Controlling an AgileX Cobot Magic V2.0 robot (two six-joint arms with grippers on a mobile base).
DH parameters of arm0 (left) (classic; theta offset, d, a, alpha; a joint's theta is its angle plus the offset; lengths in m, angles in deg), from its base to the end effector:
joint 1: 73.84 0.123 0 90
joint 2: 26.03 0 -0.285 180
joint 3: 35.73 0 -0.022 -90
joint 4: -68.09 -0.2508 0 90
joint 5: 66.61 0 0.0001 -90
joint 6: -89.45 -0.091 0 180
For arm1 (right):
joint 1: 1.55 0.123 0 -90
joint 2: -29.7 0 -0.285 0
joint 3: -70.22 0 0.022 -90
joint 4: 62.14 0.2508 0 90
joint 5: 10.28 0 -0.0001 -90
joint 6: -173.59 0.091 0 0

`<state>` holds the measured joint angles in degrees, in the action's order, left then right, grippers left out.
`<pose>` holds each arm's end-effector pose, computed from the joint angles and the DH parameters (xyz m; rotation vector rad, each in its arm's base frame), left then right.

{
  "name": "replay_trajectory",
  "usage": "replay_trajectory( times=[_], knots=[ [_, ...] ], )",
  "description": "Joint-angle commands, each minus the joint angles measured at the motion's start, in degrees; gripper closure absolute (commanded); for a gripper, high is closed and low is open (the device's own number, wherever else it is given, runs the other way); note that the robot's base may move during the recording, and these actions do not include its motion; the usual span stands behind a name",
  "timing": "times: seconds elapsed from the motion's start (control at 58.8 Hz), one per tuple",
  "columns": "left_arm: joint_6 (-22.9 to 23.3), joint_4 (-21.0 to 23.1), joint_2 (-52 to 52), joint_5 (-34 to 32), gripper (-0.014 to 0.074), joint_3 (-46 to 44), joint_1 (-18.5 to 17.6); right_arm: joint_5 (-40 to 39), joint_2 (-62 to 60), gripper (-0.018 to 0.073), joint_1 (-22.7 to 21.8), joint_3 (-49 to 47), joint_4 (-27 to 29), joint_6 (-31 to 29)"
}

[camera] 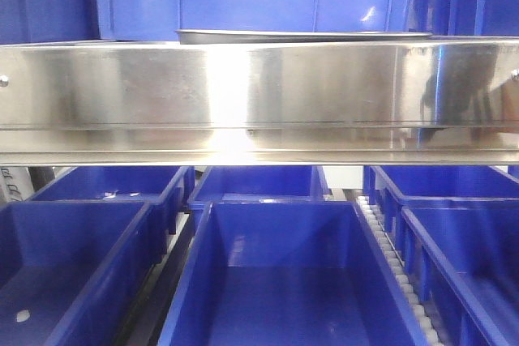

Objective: Stack silver trays without gaps

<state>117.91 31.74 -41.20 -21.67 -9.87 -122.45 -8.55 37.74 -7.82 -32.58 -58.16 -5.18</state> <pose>-0.0016 0.0595 0.4157 0.2258 1.4043 -0.4153 0.0565 -0.0060 0.2103 0.1501 1.5104 -0.0132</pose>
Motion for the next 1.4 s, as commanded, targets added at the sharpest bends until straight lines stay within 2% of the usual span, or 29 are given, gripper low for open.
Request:
replay_trajectory(
  times=[0.0,1.378],
  knots=[
    [0.33,-0.39,0.24,-0.80,0.0603,0.16,-0.37,-1.73,-0.25,0.0619,-0.25,0.01,-0.59,0.18],
    [0.33,-0.39,0.24,-0.80,0.0603,0.16,-0.37,-0.52,-0.25,0.0619,-0.25,0.01,-0.20,0.31]
  ],
)
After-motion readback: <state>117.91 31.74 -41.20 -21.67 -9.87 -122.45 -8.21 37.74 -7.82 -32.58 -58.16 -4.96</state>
